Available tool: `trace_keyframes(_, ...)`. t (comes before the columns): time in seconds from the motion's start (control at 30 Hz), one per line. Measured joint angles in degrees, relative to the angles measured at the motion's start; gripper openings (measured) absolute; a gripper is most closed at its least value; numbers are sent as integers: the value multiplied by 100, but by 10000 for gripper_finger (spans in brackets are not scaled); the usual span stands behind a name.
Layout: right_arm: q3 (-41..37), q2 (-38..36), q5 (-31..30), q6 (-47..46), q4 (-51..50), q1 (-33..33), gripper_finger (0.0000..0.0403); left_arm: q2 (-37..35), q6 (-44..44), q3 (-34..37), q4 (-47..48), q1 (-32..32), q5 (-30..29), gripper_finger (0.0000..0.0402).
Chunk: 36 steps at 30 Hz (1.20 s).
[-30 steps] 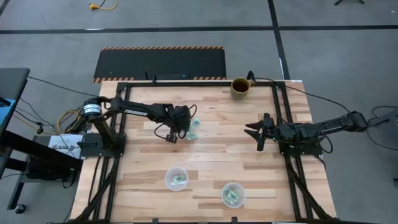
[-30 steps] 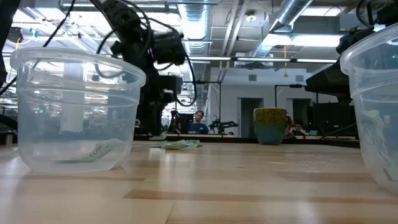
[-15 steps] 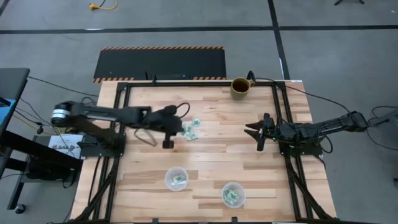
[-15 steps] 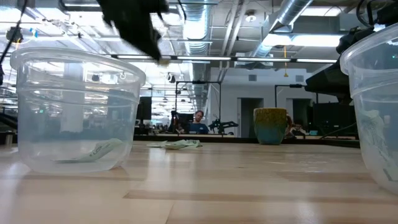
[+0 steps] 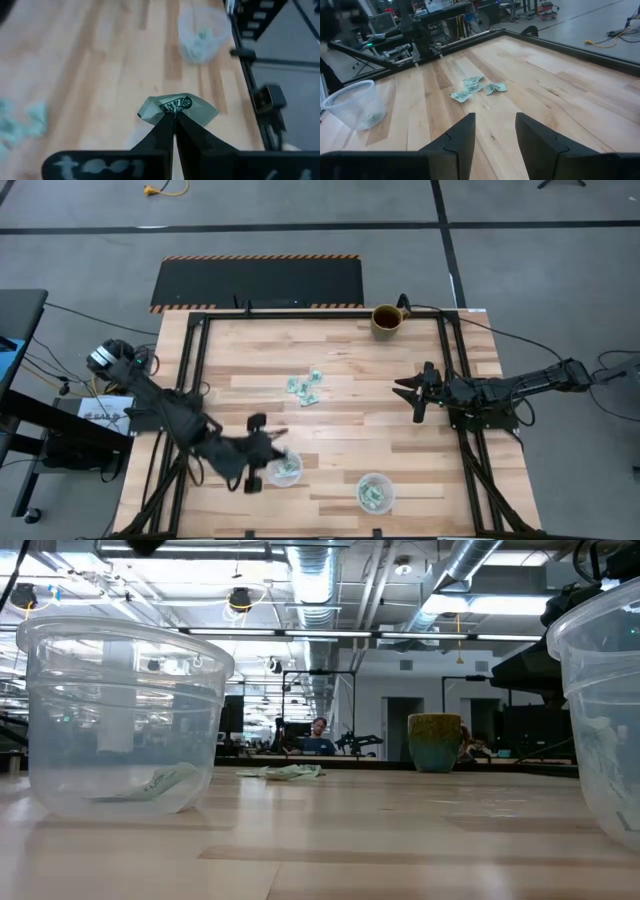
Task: Pick and place items into bin
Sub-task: Put the stevia packet into the left transparent bin
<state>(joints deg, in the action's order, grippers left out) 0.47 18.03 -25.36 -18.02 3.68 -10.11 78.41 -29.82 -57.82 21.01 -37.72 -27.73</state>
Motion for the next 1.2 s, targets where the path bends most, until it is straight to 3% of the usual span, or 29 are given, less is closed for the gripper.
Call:
trace_keyframes(0.17,0,-1,2,0,0,0,134,499,-1012,4,5,-354,5,0)
trace_keyframes(0.33,0,-1,0,0,0,0,133,776,-1408,4,4,-385,28,2)
trace_keyframes(0.83,0,0,0,0,0,0,134,796,-1433,4,7,-5,398,93)
trace_keyframes(1.03,0,1,0,0,0,0,133,762,-1107,4,52,320,539,107)
trace_keyframes(1.2,0,1,1,0,-1,0,134,675,-419,-268,1064,832,692,107)
